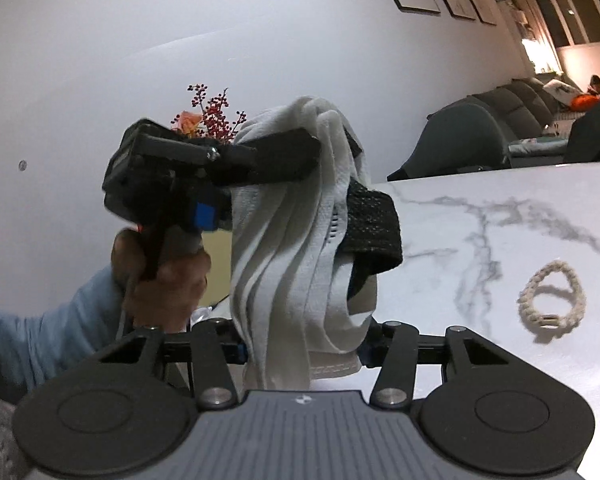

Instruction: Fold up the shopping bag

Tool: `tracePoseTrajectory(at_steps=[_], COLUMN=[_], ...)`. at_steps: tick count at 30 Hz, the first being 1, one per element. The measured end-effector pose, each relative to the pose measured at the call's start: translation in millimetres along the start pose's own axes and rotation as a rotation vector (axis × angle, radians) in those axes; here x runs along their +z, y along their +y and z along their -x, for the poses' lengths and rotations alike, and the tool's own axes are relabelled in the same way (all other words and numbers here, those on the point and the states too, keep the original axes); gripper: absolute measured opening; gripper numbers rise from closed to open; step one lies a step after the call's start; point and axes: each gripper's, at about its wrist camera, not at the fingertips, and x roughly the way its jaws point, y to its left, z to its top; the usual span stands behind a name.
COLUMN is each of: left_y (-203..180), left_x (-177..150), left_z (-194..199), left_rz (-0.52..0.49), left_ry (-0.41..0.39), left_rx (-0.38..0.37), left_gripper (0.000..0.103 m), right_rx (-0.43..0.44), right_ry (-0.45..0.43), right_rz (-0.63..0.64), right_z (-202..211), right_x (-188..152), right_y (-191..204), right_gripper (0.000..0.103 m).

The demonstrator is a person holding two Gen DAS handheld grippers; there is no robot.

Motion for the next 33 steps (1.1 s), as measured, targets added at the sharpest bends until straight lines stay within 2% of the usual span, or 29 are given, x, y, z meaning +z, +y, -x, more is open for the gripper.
tracePoseTrajectory(at_steps=[4,8,11,14,19,22,23,28,33], left_y=[8.5,17.3,23.7,30.0,30.8,23.5,21.7,20.8,29.6], left_x=[-6.8,-13.9,-18.5,-10.5,-0.1,4.5,5.7,3.3,-8.1], left_z=[-0.6,0.8,2.4,13.6,16.3,7.6,3.0,-18.8,-43.0], left_rz=[0.062,0.127,0.175,0.193,0.120,0.029,0.009,-0.027,-0.018], left_ry=[-0.038,-0.089,-0.126,-0.149,-0.103,-0.045,-0.027,0.041,0.079], left_rx=[0.032,0.069,0.101,0.196,0.388,0.466,0.476,0.507,0.513], left_gripper=[0.057,0.046,0.040,0.039,0.039,0.039,0.039,0.039,0.040], right_rx=[0.008,0.026,-0.014,-0.082,-0.237,-0.325,-0.346,-0.447,-0.491], right_ry=[-0.021,-0.028,-0.011,0.025,0.092,0.129,0.139,0.210,0.299], right_rz=[-0.042,-0.124,-0.096,-0.031,0.043,0.074,0.086,0.201,0.306], right_z=[-10.2,-8.3,-9.6,-2.6,10.5,23.2,27.0,24.0,2.4], right_x=[2.7,9.7,12.5,14.7,16.6,19.0,20.7,25.7,22.3], right_y=[0.2,-9.0,-9.0,-8.4,-26.6,-35.6,-37.6,-49.2,-67.0], right_gripper=[0.046,0.047,0.054,0.060,0.059,0.043,0.038,0.037,0.037])
